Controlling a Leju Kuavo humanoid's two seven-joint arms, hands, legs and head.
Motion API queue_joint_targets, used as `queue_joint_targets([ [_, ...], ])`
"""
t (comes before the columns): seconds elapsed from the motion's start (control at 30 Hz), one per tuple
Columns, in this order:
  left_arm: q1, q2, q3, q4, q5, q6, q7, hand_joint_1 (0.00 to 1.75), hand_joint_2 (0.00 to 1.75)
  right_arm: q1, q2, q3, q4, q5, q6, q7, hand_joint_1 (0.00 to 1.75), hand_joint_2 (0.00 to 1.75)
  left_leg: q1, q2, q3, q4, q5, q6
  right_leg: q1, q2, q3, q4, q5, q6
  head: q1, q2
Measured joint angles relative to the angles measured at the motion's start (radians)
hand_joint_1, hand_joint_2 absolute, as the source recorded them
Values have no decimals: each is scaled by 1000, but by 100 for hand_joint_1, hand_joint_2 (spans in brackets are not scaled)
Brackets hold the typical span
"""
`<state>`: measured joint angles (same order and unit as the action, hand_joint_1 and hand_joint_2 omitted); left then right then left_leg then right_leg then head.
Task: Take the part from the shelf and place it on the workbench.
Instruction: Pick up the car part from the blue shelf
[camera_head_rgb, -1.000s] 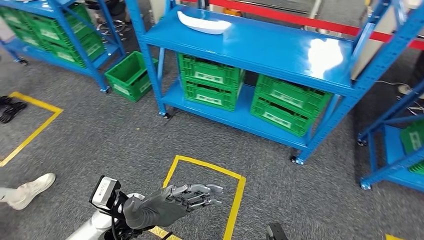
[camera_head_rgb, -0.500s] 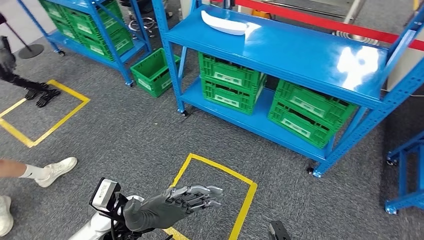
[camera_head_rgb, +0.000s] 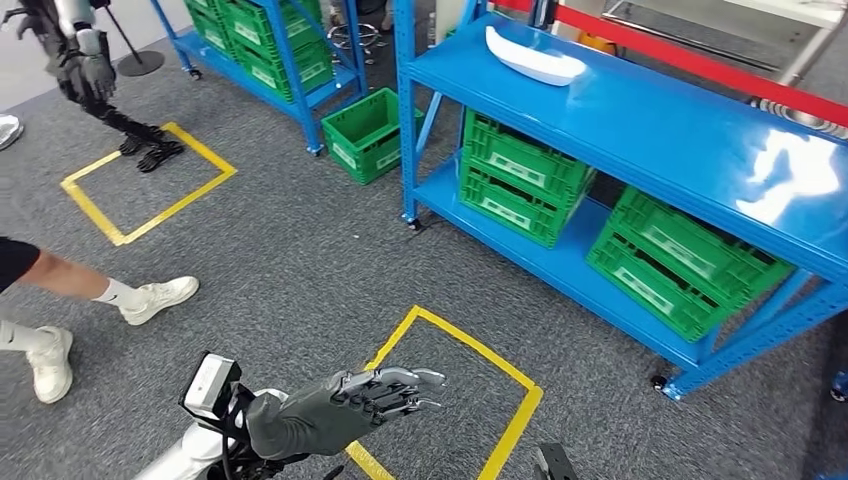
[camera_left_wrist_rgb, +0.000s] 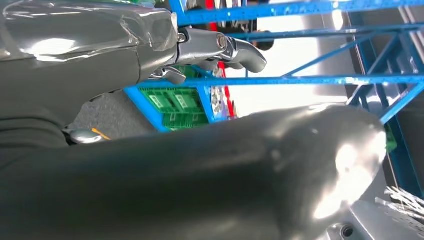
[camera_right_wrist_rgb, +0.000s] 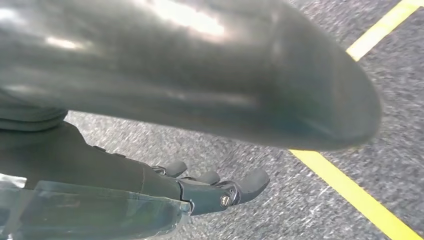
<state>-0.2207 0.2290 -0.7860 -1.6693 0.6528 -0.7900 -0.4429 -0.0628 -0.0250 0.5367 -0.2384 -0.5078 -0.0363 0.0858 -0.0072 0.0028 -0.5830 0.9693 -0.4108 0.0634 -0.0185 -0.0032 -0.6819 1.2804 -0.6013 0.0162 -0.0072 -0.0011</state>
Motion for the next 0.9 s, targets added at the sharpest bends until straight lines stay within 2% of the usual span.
queue_joint_targets([
  [0.03,0,0,0,1,1,0,0,0,0,3,-2,0,0,-1,-1,0,0,0,3,-8,0,3,-2,-3,-5,0,0,-13,15,13,0,0],
  [0.1,1,-1,0,1,4,0,0,0,0,4,-3,0,0,-3,-3,0,0,0,10,-20,-2,18,-12,-18,-18,-1,50,-136,75,44,1,0],
  [0.13,1,-1,0,1,5,0,0,0,0,3,-2,0,0,-4,-3,0,0,0,11,-25,-5,30,-20,-29,-22,0,77,-195,99,52,2,0],
  [0.17,1,-1,0,1,6,0,0,0,0,2,0,0,0,-4,-3,-1,0,0,11,-27,-9,40,-27,-38,-24,1,94,-231,113,50,3,0],
  [0.2,1,-1,0,1,7,0,0,0,0,2,1,0,0,-5,-3,-1,0,0,9,-29,-13,48,-33,-44,-23,2,100,-243,114,42,3,0],
  [0.27,3,0,1,1,10,0,-1,0,0,3,2,0,0,-6,-3,-1,0,0,12,-30,-17,53,-38,-49,-21,4,100,-239,111,20,0,0],
  [0.33,4,0,1,1,13,0,-1,0,0,4,2,0,0,-6,-3,-1,0,0,18,-22,-24,75,-52,-55,-21,5,105,-240,109,9,-2,0],
  [0.37,4,0,1,1,14,0,-1,0,0,4,2,0,0,-6,-3,-1,0,0,20,-16,-40,112,-71,-59,-21,5,109,-241,108,4,-2,0],
  [0.4,4,0,1,1,15,0,-1,0,0,4,2,0,0,-7,-3,-2,0,0,20,-10,-69,171,-98,-63,-20,5,112,-241,105,0,-2,0],
  [0.47,6,1,1,1,16,0,-1,0,0,4,2,0,0,-7,-3,-2,0,0,20,-5,-149,314,-149,-64,-15,4,118,-241,99,-8,-2,0],
  [0.5,8,1,1,2,16,1,-1,0,0,4,3,0,0,-8,-3,-2,0,0,19,-4,-179,357,-154,-61,-12,4,121,-241,95,-11,-3,0],
  [0.53,10,2,1,2,16,1,-1,0,0,4,3,0,0,-8,-3,-2,0,0,18,-4,-189,360,-138,-55,-9,4,126,-241,91,-13,-3,0],
  [0.57,10,2,1,2,16,2,-1,0,0,4,3,0,0,-8,-3,-2,0,0,15,-4,-177,318,-103,-45,-6,5,133,-242,86,-14,-3,0],
  [0.6,11,2,2,1,16,2,-2,0,0,4,4,0,0,-8,-4,-2,0,0,9,-4,-149,245,-59,-31,-4,5,141,-243,80,-15,-3,0],
  [0.67,10,4,3,1,16,4,-3,0,0,3,10,0,0,-8,-5,-3,0,0,-7,1,-91,114,-4,-1,-1,5,154,-251,72,-12,-1,0],
  [0.7,10,4,4,1,16,4,-4,0,0,3,13,0,0,-8,-5,-3,0,0,-15,3,-74,79,3,9,-2,5,158,-257,69,-10,-1,0],
  [0.77,12,6,6,0,15,6,-5,0,0,3,18,0,0,-8,-5,-4,0,0,-24,4,-57,47,0,20,-3,0,170,-264,76,2,-2,0],
  [0.83,14,7,8,-2,13,7,-7,0,0,2,20,0,0,-7,-5,-4,0,0,-21,1,-21,7,4,27,-3,-3,179,-256,76,9,-3,0],
  [0.87,13,7,9,-4,12,7,-8,0,0,0,19,0,0,-7,-5,-5,0,0,-19,0,-2,-6,6,28,-3,-2,169,-233,69,10,-3,0],
  [0.9,14,6,9,-4,10,8,-8,0,0,-2,17,0,0,-6,-6,-5,0,0,-16,-1,11,-16,6,27,-4,0,142,-187,55,9,-2,0],
])
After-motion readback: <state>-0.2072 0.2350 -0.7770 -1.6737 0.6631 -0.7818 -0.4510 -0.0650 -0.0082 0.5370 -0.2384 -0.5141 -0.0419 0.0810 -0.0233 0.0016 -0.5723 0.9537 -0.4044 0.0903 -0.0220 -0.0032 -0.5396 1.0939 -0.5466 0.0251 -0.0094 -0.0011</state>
